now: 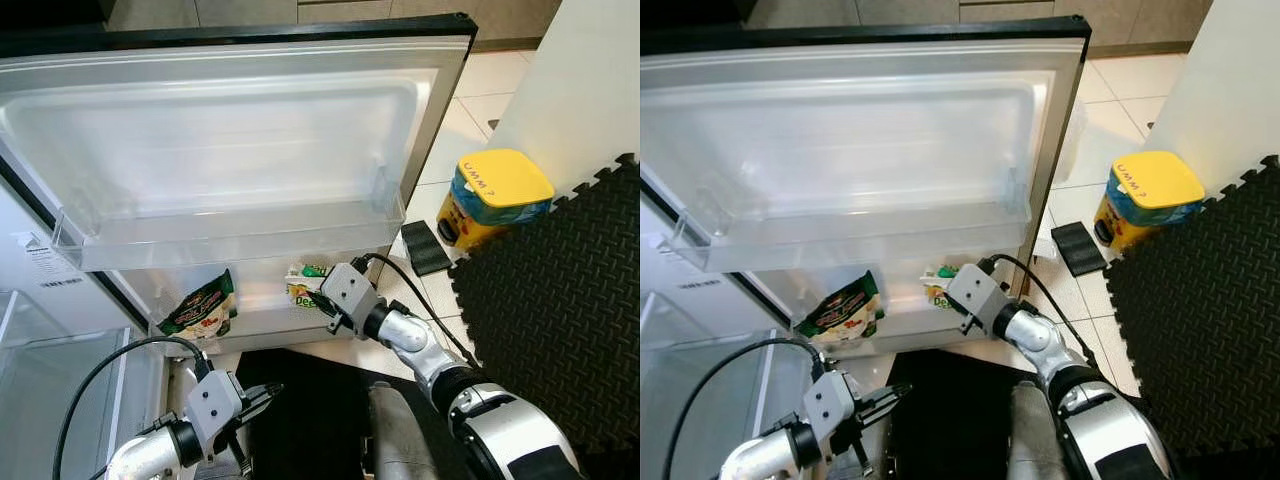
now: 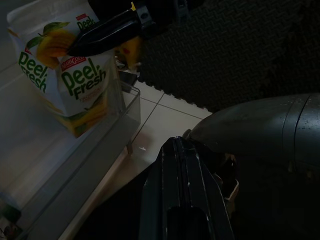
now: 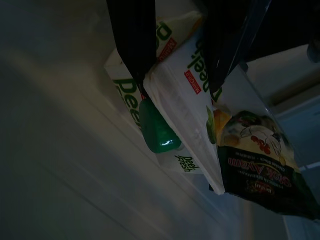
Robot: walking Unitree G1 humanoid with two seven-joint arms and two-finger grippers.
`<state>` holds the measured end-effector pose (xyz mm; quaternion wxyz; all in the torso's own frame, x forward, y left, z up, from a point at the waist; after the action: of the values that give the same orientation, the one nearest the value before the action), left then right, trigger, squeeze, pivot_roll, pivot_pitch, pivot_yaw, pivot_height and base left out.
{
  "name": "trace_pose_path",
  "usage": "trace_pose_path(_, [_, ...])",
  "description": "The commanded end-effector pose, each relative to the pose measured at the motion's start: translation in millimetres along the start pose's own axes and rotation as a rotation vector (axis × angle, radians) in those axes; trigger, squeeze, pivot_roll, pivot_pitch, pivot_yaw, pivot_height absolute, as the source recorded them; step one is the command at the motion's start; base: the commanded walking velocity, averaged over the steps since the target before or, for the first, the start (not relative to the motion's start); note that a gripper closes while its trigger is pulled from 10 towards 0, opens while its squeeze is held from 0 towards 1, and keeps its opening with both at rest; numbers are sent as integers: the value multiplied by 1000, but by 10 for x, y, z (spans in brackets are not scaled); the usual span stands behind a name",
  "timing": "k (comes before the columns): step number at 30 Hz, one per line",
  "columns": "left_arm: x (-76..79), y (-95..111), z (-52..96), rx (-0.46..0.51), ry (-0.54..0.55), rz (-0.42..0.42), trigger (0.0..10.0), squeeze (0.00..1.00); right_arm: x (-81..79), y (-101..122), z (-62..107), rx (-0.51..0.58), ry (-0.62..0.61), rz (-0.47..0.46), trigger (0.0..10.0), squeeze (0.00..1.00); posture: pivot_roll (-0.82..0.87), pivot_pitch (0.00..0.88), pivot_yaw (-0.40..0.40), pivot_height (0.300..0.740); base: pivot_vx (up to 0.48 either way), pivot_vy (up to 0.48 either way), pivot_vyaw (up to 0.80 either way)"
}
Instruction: Restocking fridge
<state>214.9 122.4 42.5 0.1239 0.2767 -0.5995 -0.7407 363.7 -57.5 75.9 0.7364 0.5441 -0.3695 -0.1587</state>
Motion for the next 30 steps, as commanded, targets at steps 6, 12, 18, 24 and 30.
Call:
trace_pose_path(6, [51, -69, 65, -43, -36, 10, 10000, 0, -14, 24, -20, 21, -15, -59, 10000, 0, 56, 249, -16, 628, 0, 0, 0])
trace_pose_path(12, [53, -83, 56, -48, -45, 7, 10000, 0, -88, 142, -100, 72, -1, -90, 10000, 0, 58, 244, -19, 628, 0, 0, 0])
trace_pose_path(18, [53, -94, 51, -52, -46, 5, 10000, 0, -116, 192, -133, 91, 12, -101, 10000, 0, 58, 241, -21, 628, 0, 0, 0])
trace_pose_path(24, [59, -107, 49, -56, -49, 5, 10000, 0, -117, 189, -128, 91, 20, -109, 10000, 27, 57, 240, -22, 628, 0, 0, 0])
trace_pose_path(30, [67, -119, 44, -58, -55, 5, 10000, 0, -135, 172, -115, 90, 44, -135, 10000, 447, 53, 236, -21, 628, 0, 0, 0])
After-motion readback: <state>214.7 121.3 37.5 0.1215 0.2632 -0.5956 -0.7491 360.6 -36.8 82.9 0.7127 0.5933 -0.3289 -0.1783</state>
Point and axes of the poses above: a point about 5 cm out from each wrist's last joint towards the gripper, its own z axis pointing back from the gripper into the wrist, its own y axis along the axis of the wrist's last joint, x = y × z, the point moved 4 cm from there along -z, pointing out of the wrist towards the gripper, and after that the axes turned 4 degrees about -z, right-handed, at the moved point
